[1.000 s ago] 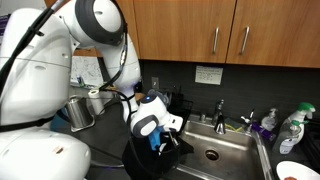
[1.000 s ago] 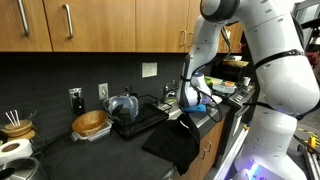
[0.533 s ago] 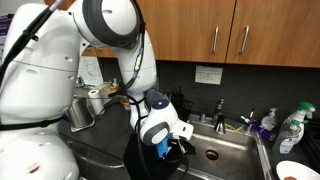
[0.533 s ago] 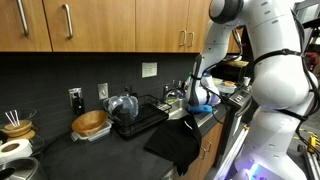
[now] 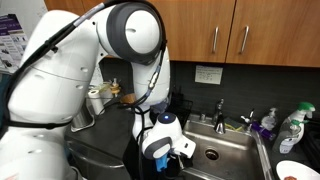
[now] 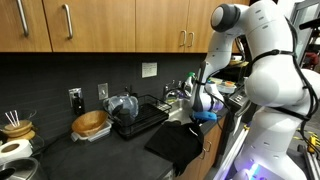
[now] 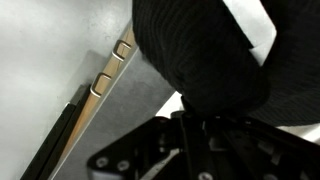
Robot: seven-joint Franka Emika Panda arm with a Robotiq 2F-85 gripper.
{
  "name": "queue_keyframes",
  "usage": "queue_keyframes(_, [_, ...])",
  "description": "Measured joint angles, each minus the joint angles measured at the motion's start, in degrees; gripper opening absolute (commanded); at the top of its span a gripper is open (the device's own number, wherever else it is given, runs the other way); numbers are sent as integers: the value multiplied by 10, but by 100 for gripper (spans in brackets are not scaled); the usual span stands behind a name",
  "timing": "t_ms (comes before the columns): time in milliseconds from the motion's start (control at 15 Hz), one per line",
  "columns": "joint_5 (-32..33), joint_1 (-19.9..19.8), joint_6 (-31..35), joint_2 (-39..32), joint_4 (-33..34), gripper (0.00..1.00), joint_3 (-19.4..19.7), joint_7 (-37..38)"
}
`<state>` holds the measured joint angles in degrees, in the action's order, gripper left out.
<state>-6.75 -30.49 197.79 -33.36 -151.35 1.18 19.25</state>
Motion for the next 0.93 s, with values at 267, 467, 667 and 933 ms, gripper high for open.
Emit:
queue_keyframes(267, [0, -24, 0, -14, 10, 2, -13, -1])
queue_keyframes(467, [0, -35, 0, -16, 12, 2, -19, -1])
queue_keyframes(667, [1, -46, 0, -18, 17, 2, -25, -4])
queue_keyframes(933, [22, -70, 0, -29, 32, 2, -32, -9])
